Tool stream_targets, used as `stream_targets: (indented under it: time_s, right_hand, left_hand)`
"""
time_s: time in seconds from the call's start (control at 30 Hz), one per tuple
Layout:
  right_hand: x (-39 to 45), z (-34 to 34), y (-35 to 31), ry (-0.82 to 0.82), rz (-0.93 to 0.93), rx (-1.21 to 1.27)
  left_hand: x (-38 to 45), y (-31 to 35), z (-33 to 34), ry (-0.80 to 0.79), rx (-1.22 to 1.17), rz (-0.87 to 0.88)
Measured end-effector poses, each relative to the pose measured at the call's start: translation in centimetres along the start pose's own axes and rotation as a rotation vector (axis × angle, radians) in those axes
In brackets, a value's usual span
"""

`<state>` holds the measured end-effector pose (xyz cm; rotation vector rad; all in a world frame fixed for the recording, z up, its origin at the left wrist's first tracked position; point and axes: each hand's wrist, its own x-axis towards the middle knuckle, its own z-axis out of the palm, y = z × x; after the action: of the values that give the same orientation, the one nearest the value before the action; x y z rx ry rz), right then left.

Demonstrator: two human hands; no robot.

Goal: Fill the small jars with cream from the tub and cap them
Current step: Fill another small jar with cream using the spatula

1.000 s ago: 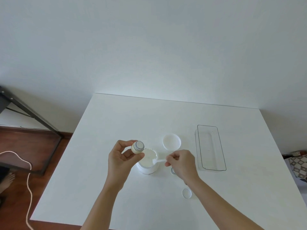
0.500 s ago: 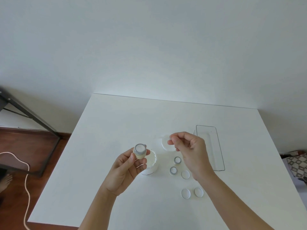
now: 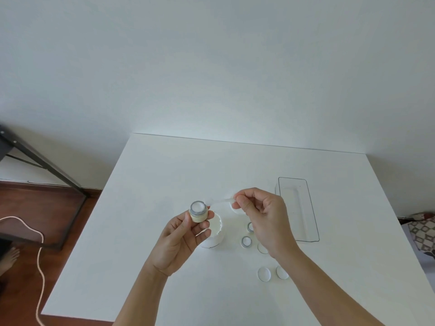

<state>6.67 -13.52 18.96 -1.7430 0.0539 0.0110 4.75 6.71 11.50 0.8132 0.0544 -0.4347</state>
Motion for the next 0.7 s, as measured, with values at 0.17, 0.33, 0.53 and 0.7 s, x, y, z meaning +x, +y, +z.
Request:
stream_targets:
  time_s: [0.17, 0.33, 0.53, 0.7]
  right_hand:
    - [0.05, 0.04, 0.02, 0.050, -0.003, 0.018]
    - [-0.07, 0.28, 0.05, 0.017, 0.010, 0.013]
    - [-0.37, 0.36, 0.32, 0.018, 0.034, 0.030]
    - [-0.53, 0.48, 0.63, 0.042, 0.047, 0.050]
  left_hand:
    - [0.06, 0.08, 0.24, -0.021, -0.010, -0.004]
    - [0.00, 0.21, 0.42, -0.024, -0.019, -0.006]
    - [0.00, 0.25, 0.46, 0.034, -0.031, 0.033]
    - [-0.01, 0.09, 0.57, 0.096, -0.010, 0.080]
